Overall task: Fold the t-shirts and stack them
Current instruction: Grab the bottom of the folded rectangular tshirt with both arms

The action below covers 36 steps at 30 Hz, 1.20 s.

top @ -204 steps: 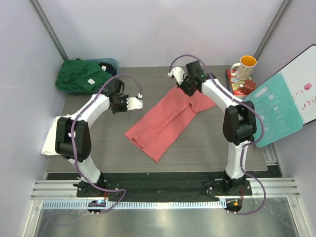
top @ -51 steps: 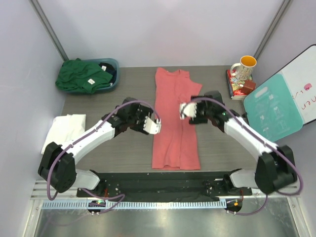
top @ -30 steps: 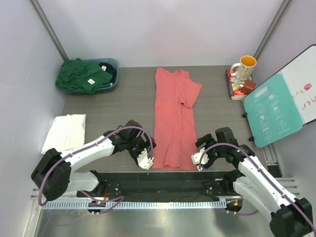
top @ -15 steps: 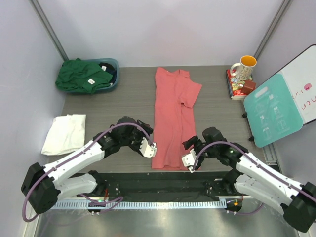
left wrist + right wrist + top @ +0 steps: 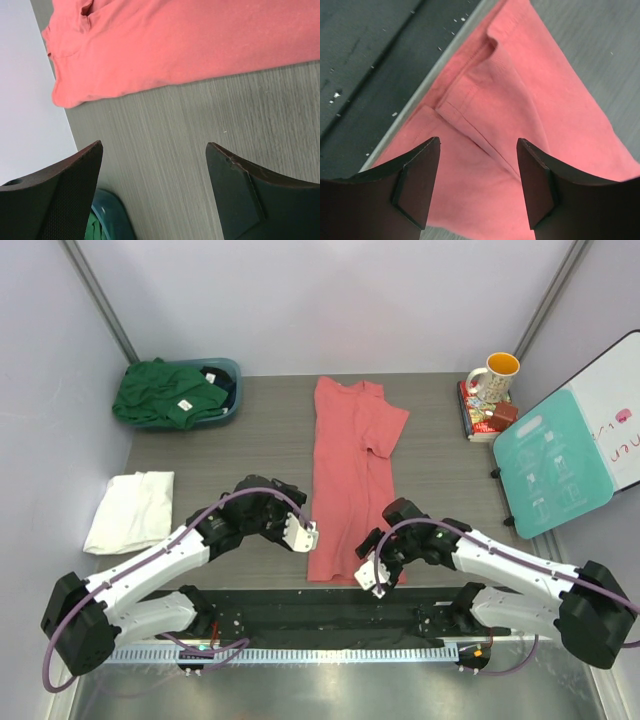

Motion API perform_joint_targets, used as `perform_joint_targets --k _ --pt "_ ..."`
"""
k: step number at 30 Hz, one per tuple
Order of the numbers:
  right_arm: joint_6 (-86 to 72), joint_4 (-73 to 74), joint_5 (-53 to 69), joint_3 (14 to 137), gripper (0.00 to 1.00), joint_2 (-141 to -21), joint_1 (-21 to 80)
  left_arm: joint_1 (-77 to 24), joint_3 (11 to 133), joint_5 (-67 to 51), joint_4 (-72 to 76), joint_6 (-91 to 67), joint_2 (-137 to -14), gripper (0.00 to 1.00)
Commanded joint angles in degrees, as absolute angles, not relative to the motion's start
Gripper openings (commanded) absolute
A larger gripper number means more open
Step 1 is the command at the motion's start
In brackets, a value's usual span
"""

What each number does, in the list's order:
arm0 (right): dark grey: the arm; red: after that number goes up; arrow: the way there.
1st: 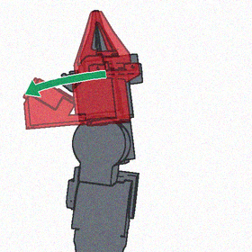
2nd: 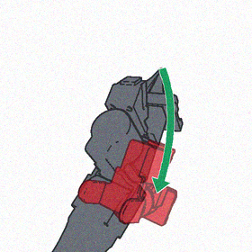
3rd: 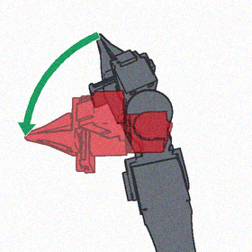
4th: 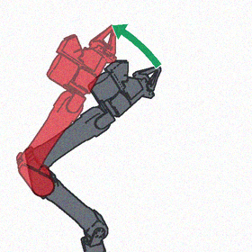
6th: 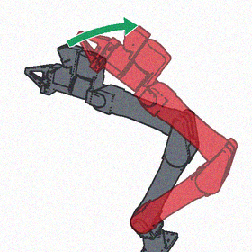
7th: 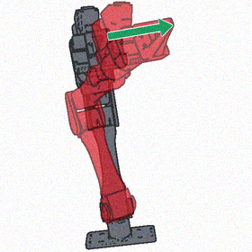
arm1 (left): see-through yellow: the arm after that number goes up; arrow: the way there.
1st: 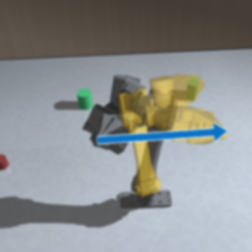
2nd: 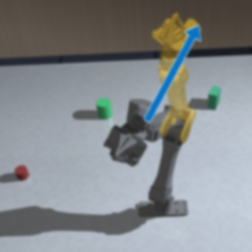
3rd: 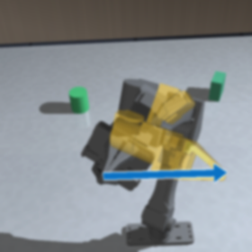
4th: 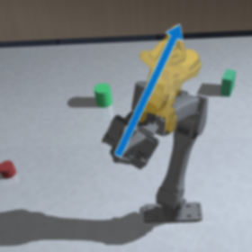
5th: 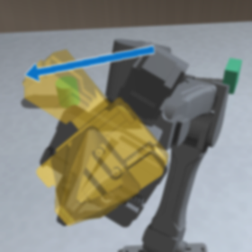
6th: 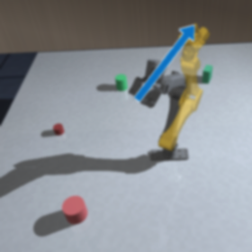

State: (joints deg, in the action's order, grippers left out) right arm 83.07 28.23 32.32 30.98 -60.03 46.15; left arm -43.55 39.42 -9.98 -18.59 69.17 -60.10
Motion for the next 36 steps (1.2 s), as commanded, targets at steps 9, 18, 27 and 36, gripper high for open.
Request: perform_joint_targets --k 9,18,27,36 --pt "79.63 22.59 33.14 30.5 0.59 -62.4 51.15 -43.77 42.36 -8.26 -15.56 69.0 -60.12 0.84" --pt "78.66 22.67 32.61 30.68 0.59 -64.42 52.03 -43.77 42.98 -7.56 -15.64 68.82 -59.33 0.84" --pt "80.16 27.86 32.43 30.77 0.62 -62.67 52.12 -43.77 43.42 -7.73 -15.73 68.64 -59.32 0.84" --pt "78.49 23.29 31.21 29.44 0.59 -64.94 52.29 -43.77 43.68 -8.79 -15.56 68.47 -59.94 0.84"
